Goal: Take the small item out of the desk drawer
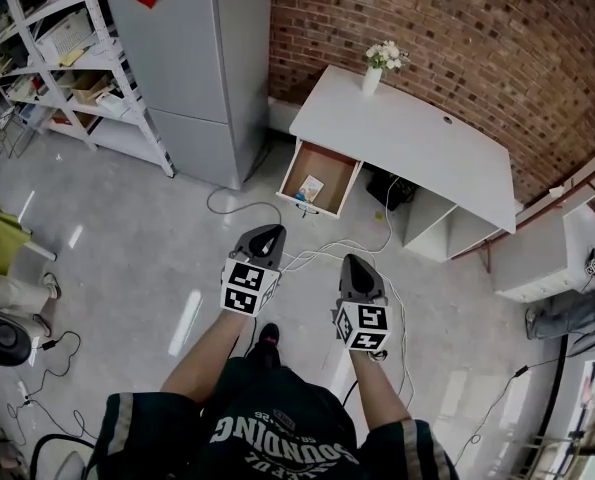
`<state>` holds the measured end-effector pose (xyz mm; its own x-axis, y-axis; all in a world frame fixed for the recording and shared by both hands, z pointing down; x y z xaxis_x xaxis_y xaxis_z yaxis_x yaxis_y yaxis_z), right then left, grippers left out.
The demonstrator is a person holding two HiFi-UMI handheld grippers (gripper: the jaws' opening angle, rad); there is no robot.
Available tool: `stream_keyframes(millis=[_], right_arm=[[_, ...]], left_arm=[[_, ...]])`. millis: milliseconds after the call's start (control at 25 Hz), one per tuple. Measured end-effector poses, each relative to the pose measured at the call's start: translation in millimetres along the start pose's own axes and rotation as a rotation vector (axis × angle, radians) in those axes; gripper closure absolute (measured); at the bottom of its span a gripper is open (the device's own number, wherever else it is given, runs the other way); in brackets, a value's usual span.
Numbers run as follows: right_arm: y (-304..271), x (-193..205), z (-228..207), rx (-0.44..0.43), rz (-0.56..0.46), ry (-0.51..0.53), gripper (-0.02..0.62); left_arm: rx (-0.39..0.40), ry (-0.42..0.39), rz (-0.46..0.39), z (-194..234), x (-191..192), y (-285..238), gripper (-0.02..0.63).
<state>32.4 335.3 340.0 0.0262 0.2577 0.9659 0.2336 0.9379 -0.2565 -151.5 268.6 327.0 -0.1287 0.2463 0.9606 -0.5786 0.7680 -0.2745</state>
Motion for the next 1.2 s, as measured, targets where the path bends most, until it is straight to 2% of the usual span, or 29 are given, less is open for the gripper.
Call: stream_keyframes(millis=[840,1200], right_arm=[[-79.9,-22.4,-6.3,0.044,0.014,0.020,0.572],[-95.2,-23.1,-7.4,0.082,0.015,0.012,0.572]], left_arm=[[0.081,-0.009,-0.002,56.6,-18.1,-73.0,0.589],[0.121,-0.013,0.006,72.4,-17.9,-93.1,0.589]])
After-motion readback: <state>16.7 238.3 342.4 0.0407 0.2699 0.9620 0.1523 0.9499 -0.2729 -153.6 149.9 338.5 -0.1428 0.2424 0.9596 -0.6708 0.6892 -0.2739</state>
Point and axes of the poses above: the fingertips, and each gripper's own axes: y backward along the fingers, z to its left, x out of its underside, the point moved 5 cm from there along y, backward along the fingers, and after that the axes turned 2 degrees about y, right-handed, at the moved point
